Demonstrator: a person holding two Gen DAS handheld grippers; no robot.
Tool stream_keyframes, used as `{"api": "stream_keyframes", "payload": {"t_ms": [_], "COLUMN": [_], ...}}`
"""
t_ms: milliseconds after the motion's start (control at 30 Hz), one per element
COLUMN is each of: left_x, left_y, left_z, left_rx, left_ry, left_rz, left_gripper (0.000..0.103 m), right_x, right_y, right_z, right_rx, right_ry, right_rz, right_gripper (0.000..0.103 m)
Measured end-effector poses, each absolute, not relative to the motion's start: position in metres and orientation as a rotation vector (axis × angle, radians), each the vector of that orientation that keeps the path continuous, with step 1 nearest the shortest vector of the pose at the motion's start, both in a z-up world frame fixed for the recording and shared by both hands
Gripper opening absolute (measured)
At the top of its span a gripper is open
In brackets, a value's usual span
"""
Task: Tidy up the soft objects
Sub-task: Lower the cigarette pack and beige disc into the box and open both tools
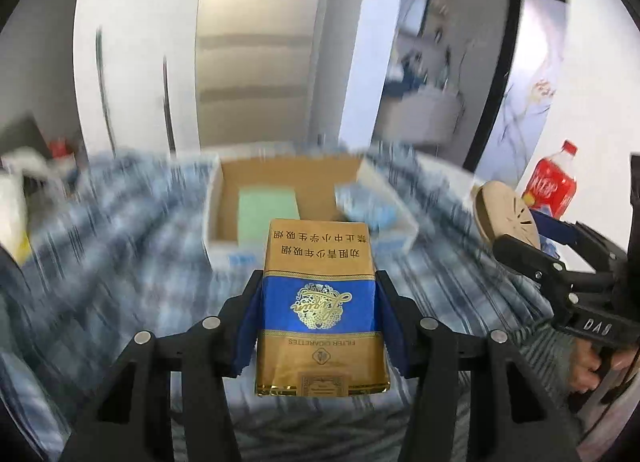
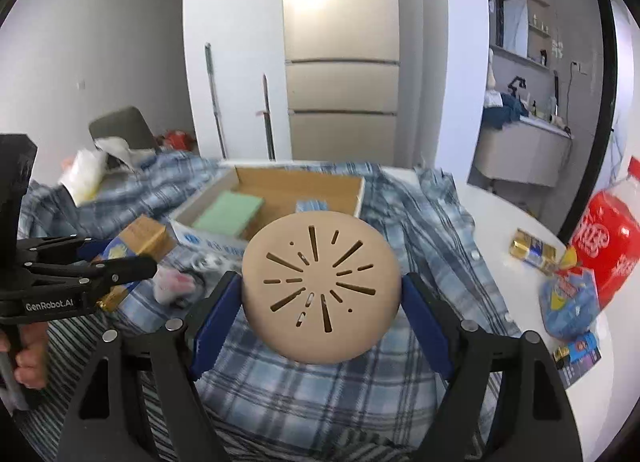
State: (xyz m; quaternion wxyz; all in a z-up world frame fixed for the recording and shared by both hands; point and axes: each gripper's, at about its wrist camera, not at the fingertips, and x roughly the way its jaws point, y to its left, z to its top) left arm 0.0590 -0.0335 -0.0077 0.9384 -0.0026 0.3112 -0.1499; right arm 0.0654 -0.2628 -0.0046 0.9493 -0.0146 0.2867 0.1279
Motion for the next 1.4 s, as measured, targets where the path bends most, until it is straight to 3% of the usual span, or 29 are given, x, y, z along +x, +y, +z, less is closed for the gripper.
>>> {"api": "stream_keyframes", "payload": {"t_ms": [600, 833, 1400], "left_x": [0.097, 0.148, 0.213], "left_y": [-0.033, -0.023, -0.028], "left_z": [0.064, 0.044, -0.041], "left_rx": [0.005, -0.027, -0.005], "left_ry": [0.157, 0.217, 0.63], "left_rz": [-0.296, -0.247, -0.207], "left_gripper": [0.055, 0.055, 0.055], "right_x": [0.128, 0.183, 0.26], "right_y": [-0.242, -0.234, -0.226], "right_z": [0.078, 0.075, -0.042], "right_rx": [0.035, 0.052, 0.122], "right_ry": [0.302, 0.315, 0.755], "right_rz": [0.188, 0.131, 0.27], "right_gripper": [0.08, 0.08, 0.08]}}
